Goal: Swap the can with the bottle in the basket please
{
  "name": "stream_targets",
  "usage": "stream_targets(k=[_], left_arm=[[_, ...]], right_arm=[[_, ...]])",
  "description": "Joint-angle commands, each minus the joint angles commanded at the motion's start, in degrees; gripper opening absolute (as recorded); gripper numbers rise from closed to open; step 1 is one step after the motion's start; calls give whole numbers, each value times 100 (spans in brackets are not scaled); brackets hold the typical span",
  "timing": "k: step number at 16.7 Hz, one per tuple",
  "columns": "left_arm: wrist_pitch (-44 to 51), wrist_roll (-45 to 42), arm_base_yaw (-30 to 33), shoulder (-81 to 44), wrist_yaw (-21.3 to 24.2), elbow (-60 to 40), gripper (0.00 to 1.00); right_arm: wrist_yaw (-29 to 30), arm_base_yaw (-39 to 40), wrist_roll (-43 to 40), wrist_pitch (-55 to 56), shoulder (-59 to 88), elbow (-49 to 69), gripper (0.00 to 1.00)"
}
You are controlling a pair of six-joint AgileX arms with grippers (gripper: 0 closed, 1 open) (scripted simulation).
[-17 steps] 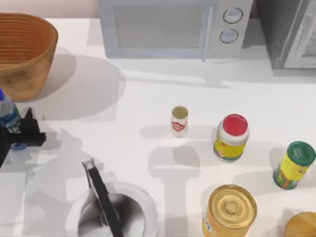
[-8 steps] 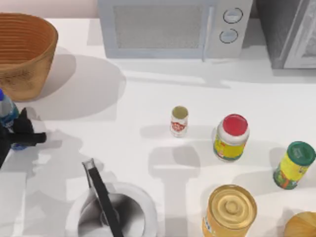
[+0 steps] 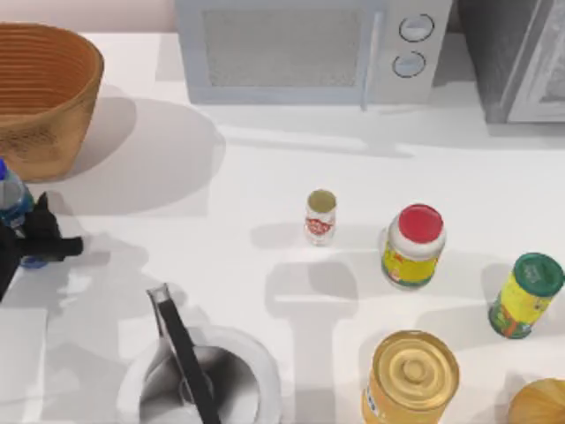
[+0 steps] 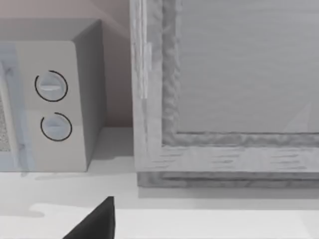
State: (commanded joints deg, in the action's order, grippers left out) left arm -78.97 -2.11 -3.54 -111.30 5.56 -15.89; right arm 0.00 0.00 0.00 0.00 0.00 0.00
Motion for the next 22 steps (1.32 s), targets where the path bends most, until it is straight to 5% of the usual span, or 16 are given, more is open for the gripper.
stream_targets(k=[5,12,16,22], left_arm=[[608,14,588,290,183,-157,0],[3308,-22,1806,1528,679,-1686,0],[5191,-90,1350,2191,770,-3082,0],[7337,-206,-310,2642,669,-4740,0]], right_arm=[[0,0,0,0,0,0,100],[0,0,0,0,0,0,100],[0,0,0,0,0,0,100],[0,0,0,0,0,0,100]])
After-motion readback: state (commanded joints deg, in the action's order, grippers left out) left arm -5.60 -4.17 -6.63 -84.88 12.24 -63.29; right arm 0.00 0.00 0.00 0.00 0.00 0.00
